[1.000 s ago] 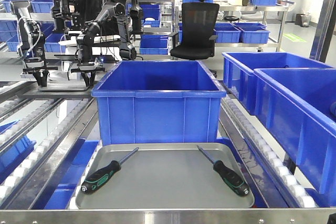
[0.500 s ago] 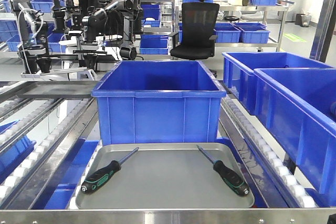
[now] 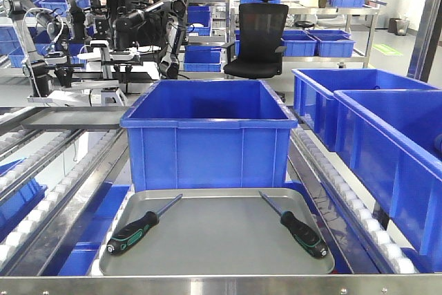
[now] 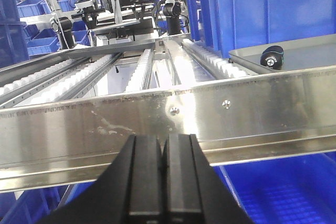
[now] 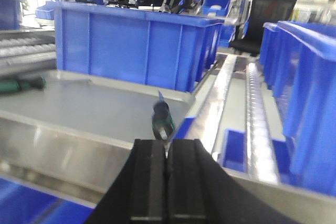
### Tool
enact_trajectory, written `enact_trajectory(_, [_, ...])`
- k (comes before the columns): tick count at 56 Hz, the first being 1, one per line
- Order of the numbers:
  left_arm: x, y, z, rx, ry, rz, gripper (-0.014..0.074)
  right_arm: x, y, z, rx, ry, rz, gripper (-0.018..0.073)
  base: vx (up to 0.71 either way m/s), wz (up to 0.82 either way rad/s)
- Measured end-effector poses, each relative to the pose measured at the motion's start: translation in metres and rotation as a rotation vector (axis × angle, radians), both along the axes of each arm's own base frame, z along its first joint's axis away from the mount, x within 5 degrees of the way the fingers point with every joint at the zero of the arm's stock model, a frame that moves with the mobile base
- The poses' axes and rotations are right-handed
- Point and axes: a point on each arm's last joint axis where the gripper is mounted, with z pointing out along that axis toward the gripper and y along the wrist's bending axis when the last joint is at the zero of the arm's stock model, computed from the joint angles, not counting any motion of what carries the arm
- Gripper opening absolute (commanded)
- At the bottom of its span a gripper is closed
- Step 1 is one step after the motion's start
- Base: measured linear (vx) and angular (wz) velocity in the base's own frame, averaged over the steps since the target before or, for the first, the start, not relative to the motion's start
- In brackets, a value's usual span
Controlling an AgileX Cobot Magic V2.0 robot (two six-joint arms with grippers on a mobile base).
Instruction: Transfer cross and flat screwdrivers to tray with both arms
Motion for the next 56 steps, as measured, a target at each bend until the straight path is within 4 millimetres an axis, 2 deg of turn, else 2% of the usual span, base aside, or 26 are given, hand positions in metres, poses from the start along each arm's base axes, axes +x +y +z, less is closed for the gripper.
enact_trajectory(5, [0.0,0.0,0.0,0.0,0.0,0.0,0.0001,-0.013,-0.004,-0.033,-0.014,-0.026,0.0,-0.0008,0.0,0.0])
enact_trajectory(10, [0.0,0.0,0.0,0.0,0.0,0.0,0.0001,-0.023,-0.007,-0.054,0.007,-0.039,0.0,-0.0008,0.0,0.0])
enact_trajectory(23, [0.0,0.0,-0.001,0.0,0.006,0.0,0.0001,-0.037,-0.016,-0.058,0.062,-0.061,-0.08,-0.0008,0.0,0.0])
enact_trajectory(39, [0.0,0.0,-0.001,0.0,0.008,0.0,0.0001,-0.037,-0.025,-0.057,0.038,-0.079,-0.233,-0.0008,0.0,0.0])
enact_trajectory(56, [0.0,0.0,-0.001,0.0,0.008,0.0,0.0001,-0.036,-0.025,-0.059,0.034,-0.067,-0.248,-0.0008,0.0,0.0])
